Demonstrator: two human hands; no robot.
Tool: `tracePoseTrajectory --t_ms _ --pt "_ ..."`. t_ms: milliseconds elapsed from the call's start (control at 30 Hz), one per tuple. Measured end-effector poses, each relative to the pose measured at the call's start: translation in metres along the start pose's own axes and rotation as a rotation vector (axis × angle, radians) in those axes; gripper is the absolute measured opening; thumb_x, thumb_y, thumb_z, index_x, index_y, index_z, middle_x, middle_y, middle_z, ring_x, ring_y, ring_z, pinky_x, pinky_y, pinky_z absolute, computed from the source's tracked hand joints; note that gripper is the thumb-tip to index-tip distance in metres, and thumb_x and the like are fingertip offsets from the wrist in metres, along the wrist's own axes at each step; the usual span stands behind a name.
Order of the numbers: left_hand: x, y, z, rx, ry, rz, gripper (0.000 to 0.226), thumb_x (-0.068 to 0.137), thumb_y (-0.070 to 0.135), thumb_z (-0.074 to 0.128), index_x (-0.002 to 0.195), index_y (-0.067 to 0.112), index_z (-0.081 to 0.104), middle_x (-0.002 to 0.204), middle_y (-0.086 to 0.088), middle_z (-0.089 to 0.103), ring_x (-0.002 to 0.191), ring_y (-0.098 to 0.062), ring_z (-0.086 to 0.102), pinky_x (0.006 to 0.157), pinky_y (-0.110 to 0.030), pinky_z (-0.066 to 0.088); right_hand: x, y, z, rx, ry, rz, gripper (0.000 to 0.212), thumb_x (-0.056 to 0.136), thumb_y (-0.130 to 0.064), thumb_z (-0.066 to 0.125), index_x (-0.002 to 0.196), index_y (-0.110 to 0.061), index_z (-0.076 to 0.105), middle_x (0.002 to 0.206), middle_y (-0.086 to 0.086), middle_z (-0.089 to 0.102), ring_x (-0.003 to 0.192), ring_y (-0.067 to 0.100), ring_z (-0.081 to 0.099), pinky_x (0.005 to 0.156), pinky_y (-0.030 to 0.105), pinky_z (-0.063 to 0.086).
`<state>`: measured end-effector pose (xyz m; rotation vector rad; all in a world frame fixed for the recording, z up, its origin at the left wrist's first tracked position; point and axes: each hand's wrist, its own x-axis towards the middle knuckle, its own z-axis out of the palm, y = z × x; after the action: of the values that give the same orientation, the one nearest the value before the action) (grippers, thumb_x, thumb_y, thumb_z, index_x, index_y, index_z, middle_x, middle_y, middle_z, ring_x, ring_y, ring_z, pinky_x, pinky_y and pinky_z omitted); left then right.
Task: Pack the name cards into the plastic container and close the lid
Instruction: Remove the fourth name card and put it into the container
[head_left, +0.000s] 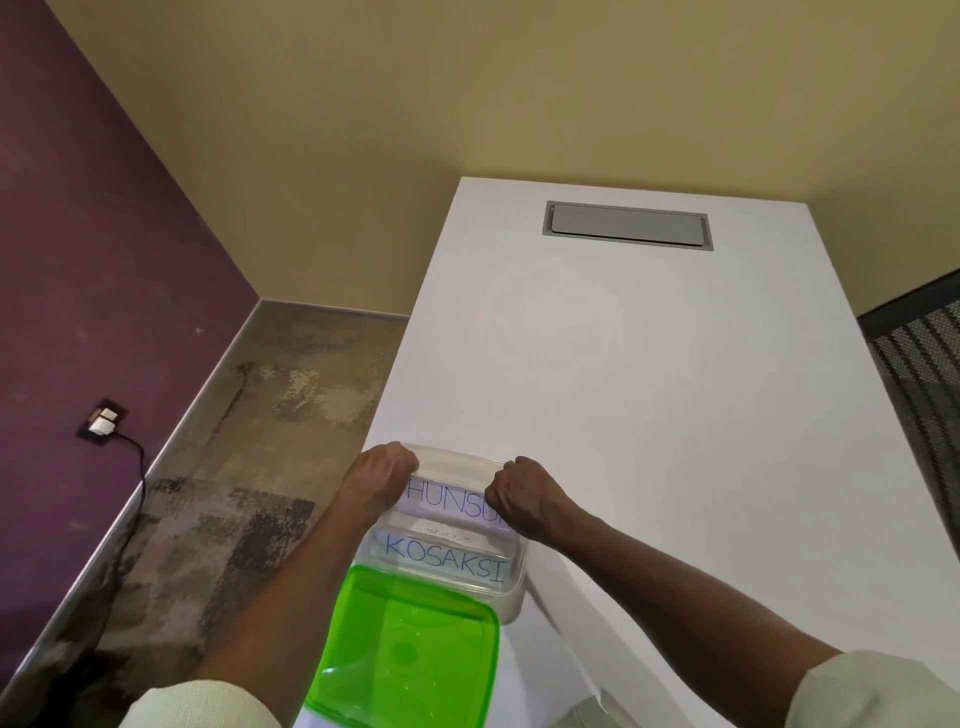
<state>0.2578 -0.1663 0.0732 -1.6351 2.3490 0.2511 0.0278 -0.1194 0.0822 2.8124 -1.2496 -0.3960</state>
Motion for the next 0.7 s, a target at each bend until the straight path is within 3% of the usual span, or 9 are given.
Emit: tracePoseTrajectory --t_ms 200,333,600,700 --pt "0.001 0.000 0.010 0.004 -0.011 0.000 0.028 0.089 0.004 0.050 0.110 0.011 0.067 0.111 -0.015 0.064 0.101 -0.032 0.064 0.083 -0.038 0.053 0.002 -0.001 0.004 -0.043 0.039 -0.056 0.051 0.053 -0.007 0.076 0.050 -0.024 0.028 0.038 -0.005 0.042 0.037 0.017 0.027 0.049 0.022 0.021" --pt "0.000 0.000 0.014 -0.009 -0.007 0.002 0.027 0.089 0.005 0.049 0.109 0.011 0.067 0.109 -0.015 0.064 0.101 -0.032 0.064 0.081 -0.036 0.052 0.001 -0.003 0.003 -0.072 0.003 -0.049 0.050 0.055 -0.006 0.074 0.051 -0.023 0.027 0.039 -0.006 0.043 0.042 0.018 0.021 0.050 0.023 0.021" --pt "0.001 0.004 0.018 -0.014 -0.002 -0.004 0.025 0.089 0.006 0.050 0.107 0.010 0.068 0.105 -0.015 0.066 0.096 -0.031 0.066 0.080 -0.037 0.052 0.009 -0.007 0.014 -0.142 -0.123 -0.037 0.037 0.068 -0.009 0.072 0.049 -0.026 0.045 0.041 -0.008 0.040 0.041 0.015 0.029 0.053 0.027 0.023" --pt "0.001 0.004 0.020 -0.020 0.009 -0.015 0.024 0.088 0.006 0.051 0.103 0.010 0.068 0.102 -0.015 0.066 0.093 -0.032 0.066 0.078 -0.037 0.053 0.010 -0.009 0.011 -0.195 -0.115 0.000 0.039 0.074 -0.010 0.066 0.050 -0.026 0.039 0.043 -0.006 0.029 0.043 0.015 0.031 0.053 0.028 0.023"
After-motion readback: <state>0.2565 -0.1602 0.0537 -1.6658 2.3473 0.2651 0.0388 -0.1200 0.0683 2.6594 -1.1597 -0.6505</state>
